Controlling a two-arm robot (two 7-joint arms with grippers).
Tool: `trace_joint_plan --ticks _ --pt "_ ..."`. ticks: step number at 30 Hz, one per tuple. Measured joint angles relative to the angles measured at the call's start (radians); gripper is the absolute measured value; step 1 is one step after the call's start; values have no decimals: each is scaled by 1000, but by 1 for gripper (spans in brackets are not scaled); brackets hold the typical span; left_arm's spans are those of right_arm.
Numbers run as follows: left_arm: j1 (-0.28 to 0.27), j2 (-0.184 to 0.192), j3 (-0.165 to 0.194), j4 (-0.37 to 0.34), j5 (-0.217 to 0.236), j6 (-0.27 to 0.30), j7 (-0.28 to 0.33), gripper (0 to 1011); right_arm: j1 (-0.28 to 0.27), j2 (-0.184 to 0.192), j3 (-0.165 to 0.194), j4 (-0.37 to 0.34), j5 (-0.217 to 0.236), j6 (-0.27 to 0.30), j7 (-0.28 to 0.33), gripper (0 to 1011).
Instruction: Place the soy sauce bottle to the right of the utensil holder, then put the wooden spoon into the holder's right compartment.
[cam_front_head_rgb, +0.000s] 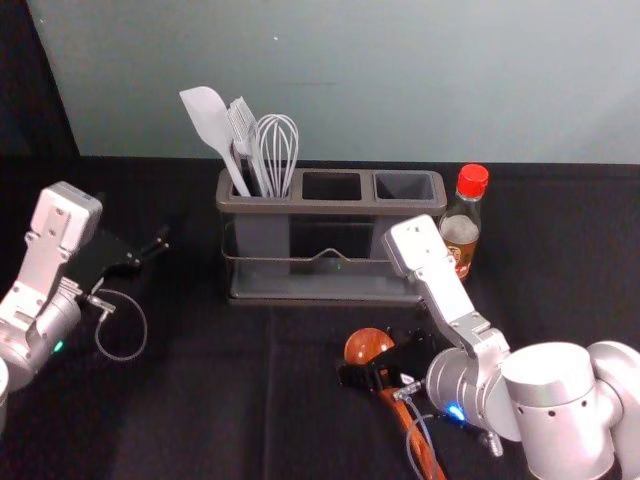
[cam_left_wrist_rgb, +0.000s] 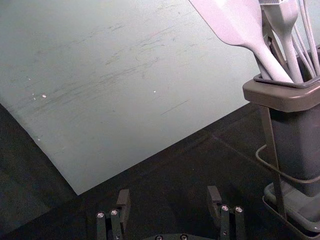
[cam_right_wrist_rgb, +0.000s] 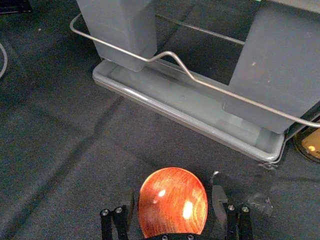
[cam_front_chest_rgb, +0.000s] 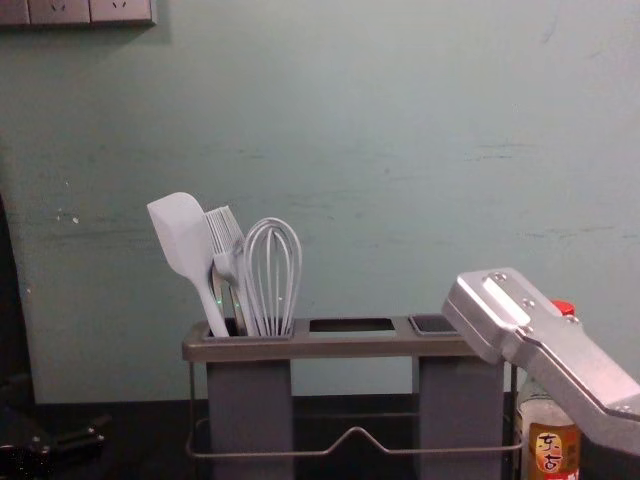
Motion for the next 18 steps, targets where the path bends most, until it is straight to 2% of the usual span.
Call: trace_joint_plan --ticks 10,18 --pt "0 0 0 0 0 0 0 1005 5 -16 7 17 -16 10 19 1002" --pt "0 0 0 0 0 0 0 1005 21 -24 6 10 -37 61 28 1002"
